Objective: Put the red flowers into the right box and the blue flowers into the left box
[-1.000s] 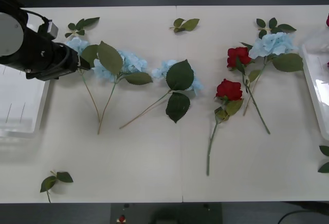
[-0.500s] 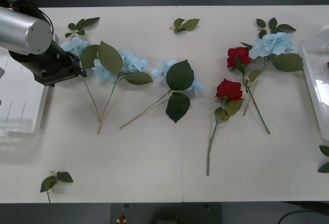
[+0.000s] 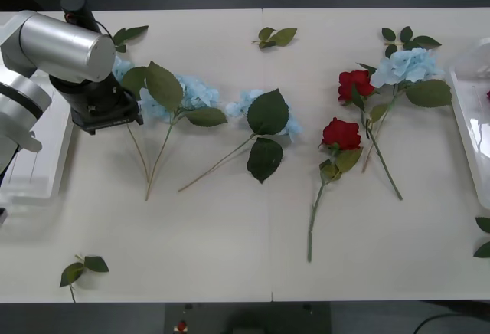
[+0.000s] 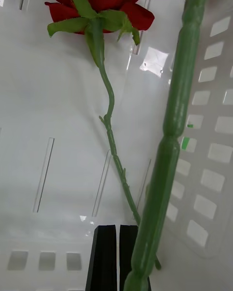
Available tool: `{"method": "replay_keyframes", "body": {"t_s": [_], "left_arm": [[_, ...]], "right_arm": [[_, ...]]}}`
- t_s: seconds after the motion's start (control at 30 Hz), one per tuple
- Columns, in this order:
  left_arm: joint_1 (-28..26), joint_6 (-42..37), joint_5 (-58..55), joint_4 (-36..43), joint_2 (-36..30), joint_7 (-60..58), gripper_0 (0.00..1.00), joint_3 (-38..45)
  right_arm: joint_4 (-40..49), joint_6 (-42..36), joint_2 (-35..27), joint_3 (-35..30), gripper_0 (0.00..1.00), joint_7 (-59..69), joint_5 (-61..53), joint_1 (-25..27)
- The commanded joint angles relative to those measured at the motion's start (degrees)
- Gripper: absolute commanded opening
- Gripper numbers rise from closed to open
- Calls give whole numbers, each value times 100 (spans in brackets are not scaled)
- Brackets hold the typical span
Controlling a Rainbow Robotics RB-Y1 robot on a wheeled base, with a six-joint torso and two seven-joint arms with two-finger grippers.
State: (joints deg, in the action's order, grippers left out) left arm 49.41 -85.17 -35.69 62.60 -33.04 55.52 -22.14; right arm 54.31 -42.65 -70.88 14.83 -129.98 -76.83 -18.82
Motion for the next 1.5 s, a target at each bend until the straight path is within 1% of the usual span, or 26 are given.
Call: {"method": "replay_keyframes", "body": {"t_s": [0.03,0.17,0.2,0.3,0.33,0.37,0.4,0.43,0.47,0.5,0.53,0.57,0.6,0.63,0.67,0.87,0.97,1.1,1.27,1.37,1.5], "left_arm": [[253,194,151,-222,148,214,100,114],[253,335,274,-345,263,267,100,114],[253,352,309,-363,289,275,100,114],[253,475,361,-512,359,302,100,114],[253,563,361,-591,386,328,100,114],[253,651,361,-644,403,337,99,114],[253,678,361,-661,412,346,97,114],[253,713,370,-705,430,372,92,114],[253,713,388,-705,430,381,89,114],[253,713,405,-705,438,390,81,114],[253,713,414,-705,447,398,73,114],[253,713,423,-714,447,398,57,114],[253,713,423,-714,447,407,39,114],[253,713,432,-714,447,416,12,114],[253,713,432,-714,447,425,0,114],[244,739,432,-714,438,451,0,114],[244,748,432,-714,438,460,0,114],[253,748,432,-705,430,486,0,122],[262,730,441,-512,324,539,0,184],[253,598,432,-240,228,697,0,386],[253,133,432,147,113,1145,0,887]], "right_arm": [[-148,266,57,-94,0,-54,168,-95],[-298,512,162,-86,0,-98,247,-95],[-324,574,171,-94,3,-98,274,-95],[-386,732,197,-77,36,-133,344,-95],[-386,776,197,-50,55,-142,379,-95],[-386,811,197,-33,69,-160,406,-95],[-386,829,197,-15,75,-160,423,-78],[-386,881,197,29,85,-177,449,-95],[-386,908,197,37,87,-186,449,-95],[-394,952,197,64,89,-204,467,-95],[-386,960,197,81,91,-212,476,-78],[-386,969,197,73,92,-221,476,-95],[-386,960,197,73,92,-230,476,-95],[-359,960,197,73,93,-239,476,-95],[-342,960,197,73,93,-248,467,-95],[71,521,197,73,94,-116,335,-139],[353,143,197,73,94,350,274,-227],[854,-516,197,73,94,1598,195,-420],[1434,-973,268,81,94,2996,256,-596],[1645,-1184,426,81,94,3901,300,-754],[1645,-1360,681,73,94,4648,397,-1000]]}}
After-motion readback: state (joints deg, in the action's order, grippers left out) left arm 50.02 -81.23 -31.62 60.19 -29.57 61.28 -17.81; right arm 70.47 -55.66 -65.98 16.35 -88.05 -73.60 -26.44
